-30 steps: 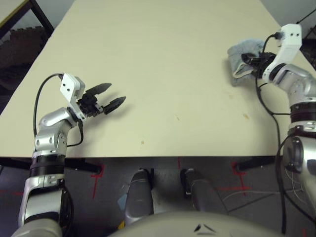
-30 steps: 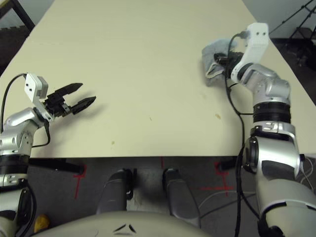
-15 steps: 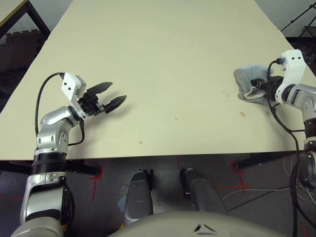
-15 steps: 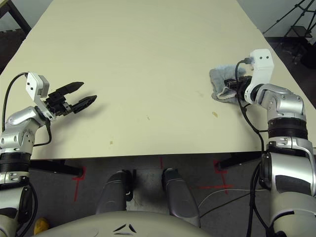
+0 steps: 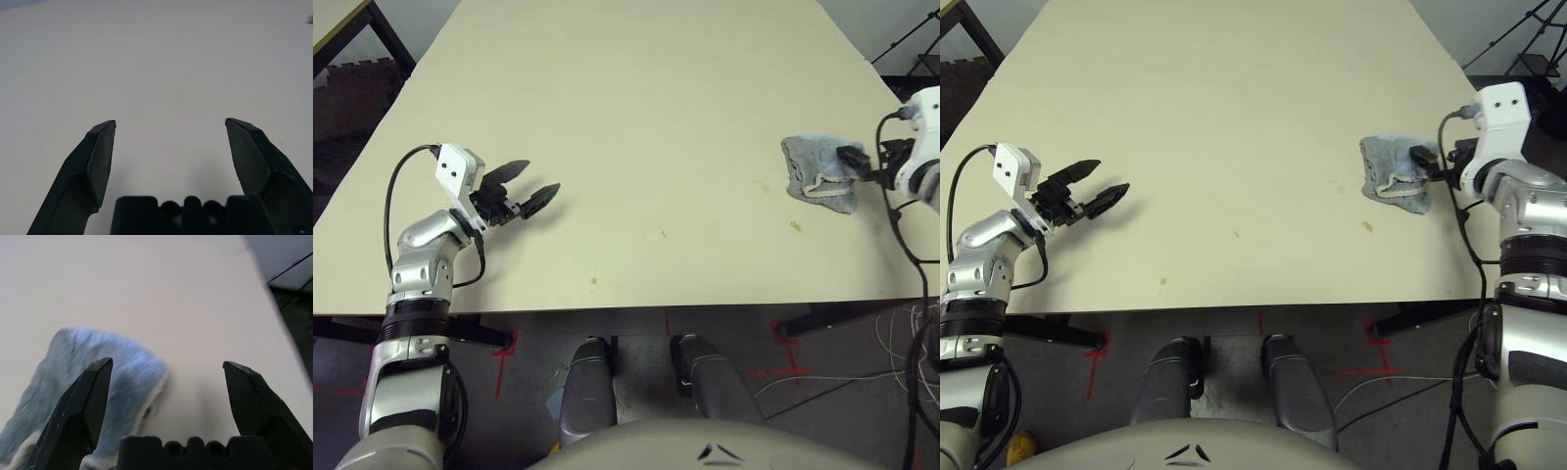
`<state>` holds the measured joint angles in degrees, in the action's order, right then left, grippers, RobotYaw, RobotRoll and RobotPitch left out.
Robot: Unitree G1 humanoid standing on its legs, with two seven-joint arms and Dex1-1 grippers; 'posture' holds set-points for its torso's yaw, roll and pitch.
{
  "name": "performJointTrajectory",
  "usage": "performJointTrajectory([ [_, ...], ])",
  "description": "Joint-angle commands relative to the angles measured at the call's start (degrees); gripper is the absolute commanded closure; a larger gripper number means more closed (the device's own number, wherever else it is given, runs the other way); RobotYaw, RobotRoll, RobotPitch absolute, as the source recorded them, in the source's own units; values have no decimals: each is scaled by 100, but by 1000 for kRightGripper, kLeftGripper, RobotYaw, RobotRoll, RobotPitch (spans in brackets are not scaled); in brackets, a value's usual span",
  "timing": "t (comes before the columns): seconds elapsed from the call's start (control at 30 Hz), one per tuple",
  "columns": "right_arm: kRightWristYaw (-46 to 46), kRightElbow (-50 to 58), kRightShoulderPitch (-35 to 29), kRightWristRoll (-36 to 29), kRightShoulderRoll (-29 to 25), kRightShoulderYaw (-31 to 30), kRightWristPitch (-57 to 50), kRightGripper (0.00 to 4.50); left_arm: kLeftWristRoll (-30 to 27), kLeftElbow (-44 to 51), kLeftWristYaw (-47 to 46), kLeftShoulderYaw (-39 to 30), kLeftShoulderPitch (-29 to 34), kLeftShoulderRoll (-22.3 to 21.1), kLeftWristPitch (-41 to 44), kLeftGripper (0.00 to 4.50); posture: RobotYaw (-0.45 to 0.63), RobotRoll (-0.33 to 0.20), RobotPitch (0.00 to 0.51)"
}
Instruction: Wipe the water off the table with a rag.
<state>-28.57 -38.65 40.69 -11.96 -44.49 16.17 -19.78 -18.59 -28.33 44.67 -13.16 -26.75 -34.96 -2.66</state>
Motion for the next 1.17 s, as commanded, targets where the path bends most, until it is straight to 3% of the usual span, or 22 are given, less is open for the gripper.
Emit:
performJointTrajectory([
  [0.03, 125, -126, 16, -236, 180, 407, 743, 8, 330, -460, -856, -221, -139, 84, -335, 0, -18, 0, 147],
  [0.23, 76, -100, -235, -506, 830, 720, 1978, 8, 638, -886, -2413, -579, -291, 228, -762, 0, 1, 0, 156],
  [0.43, 147, -462, -239, -638, 1064, 831, 2546, 8, 870, -1216, -3354, -726, -396, 228, -1051, 0, 14, 0, 170],
  [1.17, 94, -1499, 375, -680, 1380, 756, 3038, 8, 899, -1444, -3615, -929, -318, -170, -1379, 0, 93, 0, 177],
])
